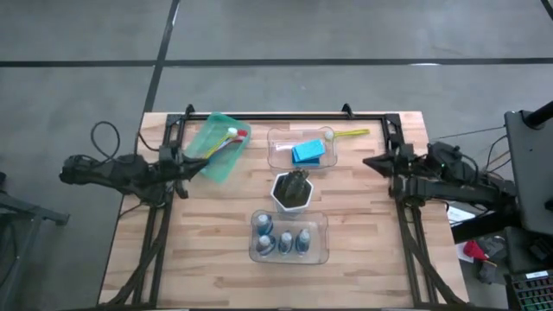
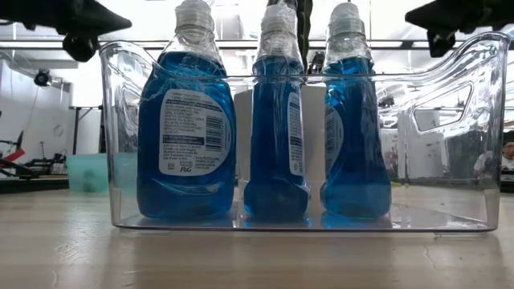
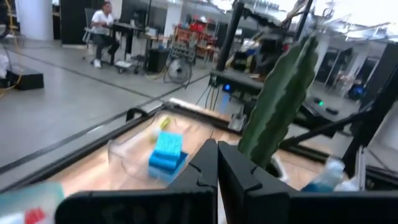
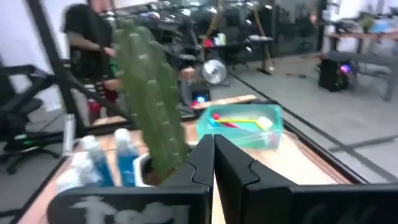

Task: Pick & Place Kitchen Sink Supplies
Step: Put the light green dishwashing brush into the light blue bin

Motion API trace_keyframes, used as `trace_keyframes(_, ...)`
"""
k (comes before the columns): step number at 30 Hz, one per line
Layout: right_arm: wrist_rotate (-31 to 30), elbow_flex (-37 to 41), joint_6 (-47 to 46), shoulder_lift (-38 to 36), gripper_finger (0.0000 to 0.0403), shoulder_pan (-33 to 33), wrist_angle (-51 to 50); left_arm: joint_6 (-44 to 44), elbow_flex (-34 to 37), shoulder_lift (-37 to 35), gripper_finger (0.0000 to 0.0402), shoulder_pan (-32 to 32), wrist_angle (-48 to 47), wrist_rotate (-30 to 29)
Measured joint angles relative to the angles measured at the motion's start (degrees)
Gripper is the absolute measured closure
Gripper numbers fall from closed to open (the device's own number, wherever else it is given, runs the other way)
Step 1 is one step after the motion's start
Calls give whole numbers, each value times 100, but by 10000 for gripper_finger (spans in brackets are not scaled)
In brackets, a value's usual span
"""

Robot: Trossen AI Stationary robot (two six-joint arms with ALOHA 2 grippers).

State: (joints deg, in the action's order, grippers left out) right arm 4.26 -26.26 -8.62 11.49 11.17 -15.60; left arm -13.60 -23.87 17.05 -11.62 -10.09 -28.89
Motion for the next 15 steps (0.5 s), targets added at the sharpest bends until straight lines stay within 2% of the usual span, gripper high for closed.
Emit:
trace_keyframes(3,-12,270,-50,-330,394,-54,175,-170,272,-240,396,-35,-58,-11)
trace_keyframes(10,-99,791,-171,-938,394,-54,174,-133,878,-763,396,-140,594,-162)
trace_keyframes(15,365,1336,-320,-1142,394,-53,423,-54,1159,-953,396,-146,730,693)
